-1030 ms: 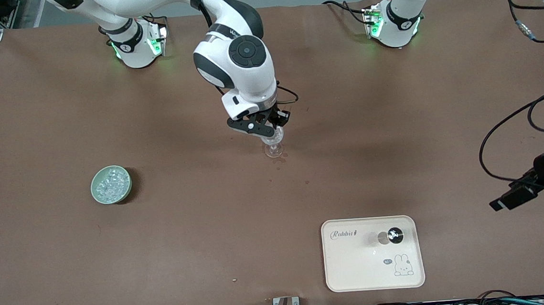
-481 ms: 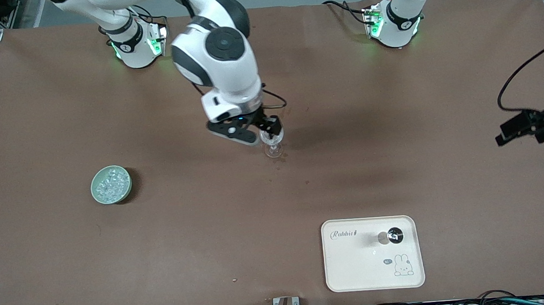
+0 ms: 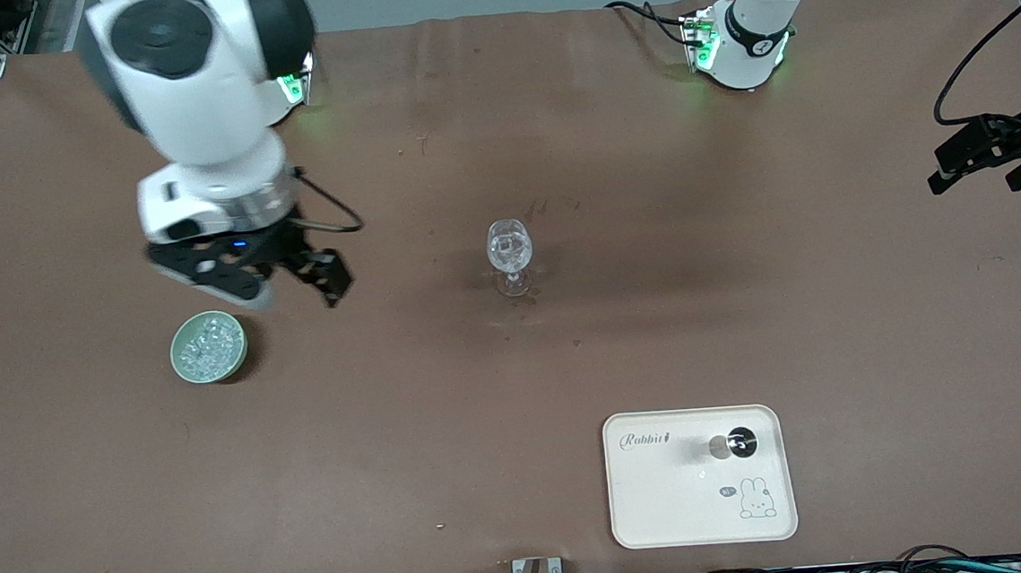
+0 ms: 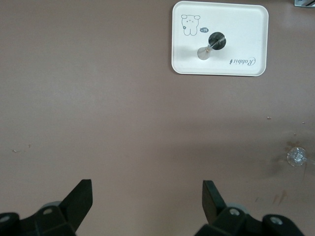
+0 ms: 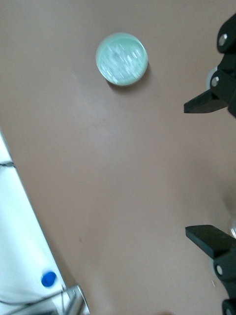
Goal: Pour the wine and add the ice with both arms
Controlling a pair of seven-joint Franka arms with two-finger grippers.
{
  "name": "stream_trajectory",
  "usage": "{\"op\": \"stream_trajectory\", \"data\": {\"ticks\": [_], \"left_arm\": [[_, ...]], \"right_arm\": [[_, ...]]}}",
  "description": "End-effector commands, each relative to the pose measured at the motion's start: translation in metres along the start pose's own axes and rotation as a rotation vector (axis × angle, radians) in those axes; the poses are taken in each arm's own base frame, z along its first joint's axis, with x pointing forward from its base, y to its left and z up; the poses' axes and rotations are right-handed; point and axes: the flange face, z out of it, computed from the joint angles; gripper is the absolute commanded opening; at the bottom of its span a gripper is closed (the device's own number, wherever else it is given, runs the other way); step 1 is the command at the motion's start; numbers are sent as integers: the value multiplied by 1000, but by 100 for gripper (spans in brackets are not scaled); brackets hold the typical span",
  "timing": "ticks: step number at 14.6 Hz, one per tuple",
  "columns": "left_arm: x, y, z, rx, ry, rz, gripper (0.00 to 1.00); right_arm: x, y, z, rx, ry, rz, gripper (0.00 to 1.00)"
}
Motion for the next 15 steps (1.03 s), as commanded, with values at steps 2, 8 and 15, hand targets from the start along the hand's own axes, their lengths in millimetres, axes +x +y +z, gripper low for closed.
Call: {"op": "stream_trajectory", "data": {"ticks": [2, 8, 15], "left_arm": [[-2, 23, -1, 63, 8, 53, 99], [-5, 29, 3, 68, -28, 17, 99], [-6, 28, 10, 84, -58, 16, 99]], "right_arm": [[49, 80, -20, 8, -4, -38, 100], [89, 207, -39, 33, -130, -195, 100], [103, 293, -49, 96, -194, -294, 100]]}}
